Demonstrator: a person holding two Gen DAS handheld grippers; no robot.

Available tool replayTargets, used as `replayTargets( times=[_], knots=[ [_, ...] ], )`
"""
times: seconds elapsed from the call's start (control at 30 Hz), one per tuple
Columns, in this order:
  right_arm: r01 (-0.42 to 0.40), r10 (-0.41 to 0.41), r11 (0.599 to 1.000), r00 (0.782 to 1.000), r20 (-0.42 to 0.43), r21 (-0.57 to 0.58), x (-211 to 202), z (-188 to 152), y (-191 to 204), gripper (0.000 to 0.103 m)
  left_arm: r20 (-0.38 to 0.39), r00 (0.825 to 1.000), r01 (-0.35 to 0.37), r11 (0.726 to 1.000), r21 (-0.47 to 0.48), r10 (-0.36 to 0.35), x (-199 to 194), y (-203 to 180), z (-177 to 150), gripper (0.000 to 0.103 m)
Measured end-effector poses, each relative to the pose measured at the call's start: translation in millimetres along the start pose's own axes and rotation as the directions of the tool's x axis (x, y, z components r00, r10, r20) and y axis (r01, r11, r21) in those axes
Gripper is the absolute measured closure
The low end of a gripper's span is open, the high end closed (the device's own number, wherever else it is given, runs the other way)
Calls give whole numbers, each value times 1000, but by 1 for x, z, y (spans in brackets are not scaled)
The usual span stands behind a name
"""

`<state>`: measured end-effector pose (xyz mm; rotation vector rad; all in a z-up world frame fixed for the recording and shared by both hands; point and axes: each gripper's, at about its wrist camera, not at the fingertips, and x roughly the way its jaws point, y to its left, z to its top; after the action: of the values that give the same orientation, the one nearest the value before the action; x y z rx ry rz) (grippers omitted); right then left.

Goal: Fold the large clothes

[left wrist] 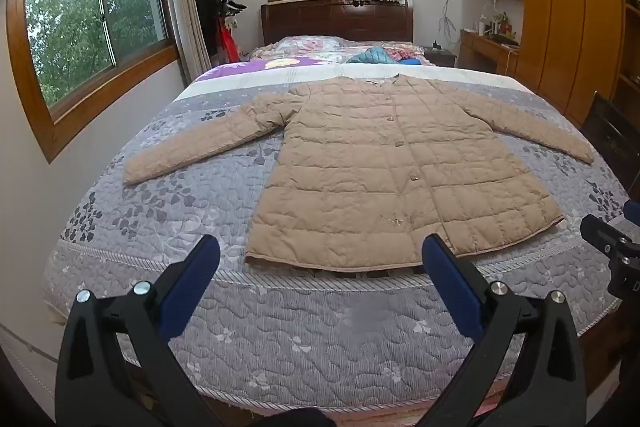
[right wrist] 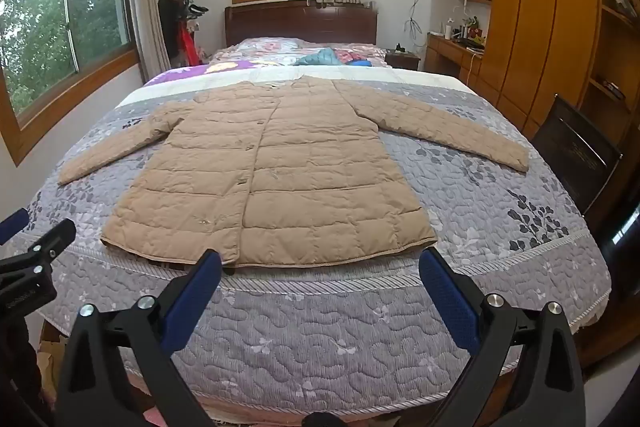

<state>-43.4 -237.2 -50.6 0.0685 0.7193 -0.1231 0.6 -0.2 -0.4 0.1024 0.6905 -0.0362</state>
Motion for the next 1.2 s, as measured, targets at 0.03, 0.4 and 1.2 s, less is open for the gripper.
replayTargets(
  times=[0.03,0.4,1.2],
  knots=[
    [0,0,1000,1000,2,1,0,0,0,4,2,1000,-1,1000,0,1,0,0,0,3],
    [3,-3,1000,1000,-1,3,0,-1,-2,4,-3,1000,2,1000,3,-2,1,2,-1,3],
    [0,0,1000,1000,-3,2,2,-1,0,4,-3,1000,1,1000,6,0,1,0,0,3]
  ],
)
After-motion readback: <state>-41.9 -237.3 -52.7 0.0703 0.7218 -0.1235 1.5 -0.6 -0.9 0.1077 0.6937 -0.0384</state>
